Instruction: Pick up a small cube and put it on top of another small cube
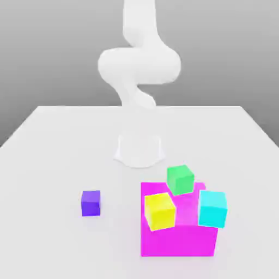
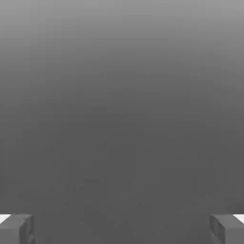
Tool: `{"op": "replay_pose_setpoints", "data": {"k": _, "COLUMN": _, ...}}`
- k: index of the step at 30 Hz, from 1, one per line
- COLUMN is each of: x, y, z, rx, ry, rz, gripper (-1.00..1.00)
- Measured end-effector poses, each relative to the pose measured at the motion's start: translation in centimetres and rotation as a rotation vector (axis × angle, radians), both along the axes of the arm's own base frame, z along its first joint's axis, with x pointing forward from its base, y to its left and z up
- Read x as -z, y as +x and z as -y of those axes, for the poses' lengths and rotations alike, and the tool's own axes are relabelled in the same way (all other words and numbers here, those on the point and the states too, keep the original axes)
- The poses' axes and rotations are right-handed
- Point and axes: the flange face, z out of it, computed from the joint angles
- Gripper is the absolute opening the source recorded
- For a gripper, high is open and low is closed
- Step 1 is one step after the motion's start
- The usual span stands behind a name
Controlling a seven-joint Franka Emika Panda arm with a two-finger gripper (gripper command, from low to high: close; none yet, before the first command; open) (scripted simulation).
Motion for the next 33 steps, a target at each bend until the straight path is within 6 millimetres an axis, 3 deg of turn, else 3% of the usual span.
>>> {"op": "replay_pose_setpoints", "data": {"k": 4, "x": 9.9, "y": 3.0, "z": 3.2, "rx": 0.005, "ry": -0.048, "rz": -0.145, "gripper": 0.0}}
{"op": "replay_pose_setpoints", "data": {"k": 9, "x": 22.5, "y": 3.0, "z": 7.3, "rx": -0.001, "ry": -0.072, "rz": -0.329, "gripper": 0.0}}
{"op": "replay_pose_setpoints", "data": {"k": 13, "x": 32.6, "y": -0.2, "z": 10.0, "rx": -0.017, "ry": -0.061, "rz": -0.485, "gripper": 0.0}}
{"op": "replay_pose_setpoints", "data": {"k": 18, "x": 45.5, "y": -7.5, "z": 11.8, "rx": -0.054, "ry": -0.007, "rz": -0.688, "gripper": 0.0}}
{"op": "replay_pose_setpoints", "data": {"k": 19, "x": 47.2, "y": -8.3, "z": 11.9, "rx": -0.056, "ry": -0.003, "rz": -0.709, "gripper": 0.0}}
{"op": "replay_pose_setpoints", "data": {"k": 25, "x": 52.5, "y": -9.3, "z": 12.0, "rx": -0.06, "ry": 0.0, "rz": -0.729, "gripper": 0.0}}
{"op": "replay_pose_setpoints", "data": {"k": 26, "x": 53.1, "y": -9.4, "z": 12.0, "rx": -0.062, "ry": 0.003, "rz": -0.728, "gripper": -1.0}}
{"op": "replay_pose_setpoints", "data": {"k": 33, "x": 53.2, "y": -9.4, "z": 11.9, "rx": -0.062, "ry": 0.005, "rz": -0.729, "gripper": -1.0}}
